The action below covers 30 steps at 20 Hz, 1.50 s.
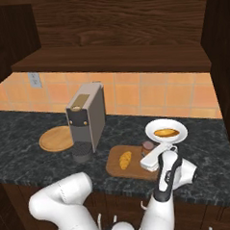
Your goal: From the different types of pastries on the counter, select a croissant and place it on the cutting board. Then retrieve a jar of jam from the cabinet and place it alongside the croissant on the cutting board.
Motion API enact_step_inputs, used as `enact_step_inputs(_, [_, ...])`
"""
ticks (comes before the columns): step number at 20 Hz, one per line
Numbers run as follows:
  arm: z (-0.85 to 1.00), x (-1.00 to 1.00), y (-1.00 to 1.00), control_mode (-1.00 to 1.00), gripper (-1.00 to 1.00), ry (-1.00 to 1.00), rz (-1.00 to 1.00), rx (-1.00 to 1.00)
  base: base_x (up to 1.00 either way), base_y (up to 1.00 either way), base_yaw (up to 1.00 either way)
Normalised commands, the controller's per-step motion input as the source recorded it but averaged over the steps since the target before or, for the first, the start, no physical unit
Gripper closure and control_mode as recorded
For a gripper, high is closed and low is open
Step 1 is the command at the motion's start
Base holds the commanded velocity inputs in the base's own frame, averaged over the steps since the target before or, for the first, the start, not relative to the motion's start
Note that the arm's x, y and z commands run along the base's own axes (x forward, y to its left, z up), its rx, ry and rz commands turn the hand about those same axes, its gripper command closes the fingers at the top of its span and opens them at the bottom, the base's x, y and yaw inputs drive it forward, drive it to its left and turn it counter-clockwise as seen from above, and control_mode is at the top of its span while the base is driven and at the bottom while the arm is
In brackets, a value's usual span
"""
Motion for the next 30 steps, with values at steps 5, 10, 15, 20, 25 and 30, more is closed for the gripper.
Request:
enact_step_inputs(5, [-0.55,-0.01,-0.75,-1.0,1.0,-0.14,0.04,0.01,0.0,0.0,0.0])
enact_step_inputs(10, [-0.29,-0.01,-0.01,-1.0,1.0,-0.02,0.01,-0.03,0.0,0.0,0.0])
enact_step_inputs(15, [-0.8,0.06,0.0,-1.0,1.0,0.0,0.0,-0.24,0.0,0.0,0.0])
enact_step_inputs(20, [-0.46,0.01,0.0,-1.0,1.0,0.0,0.0,-0.08,0.0,0.0,0.0])
enact_step_inputs(25, [-0.68,0.04,0.0,-1.0,1.0,0.0,0.0,-0.09,0.0,0.0,0.0])
enact_step_inputs(30, [-0.38,0.0,0.0,-1.0,1.0,-0.01,0.0,-0.04,0.0,0.0,0.0])
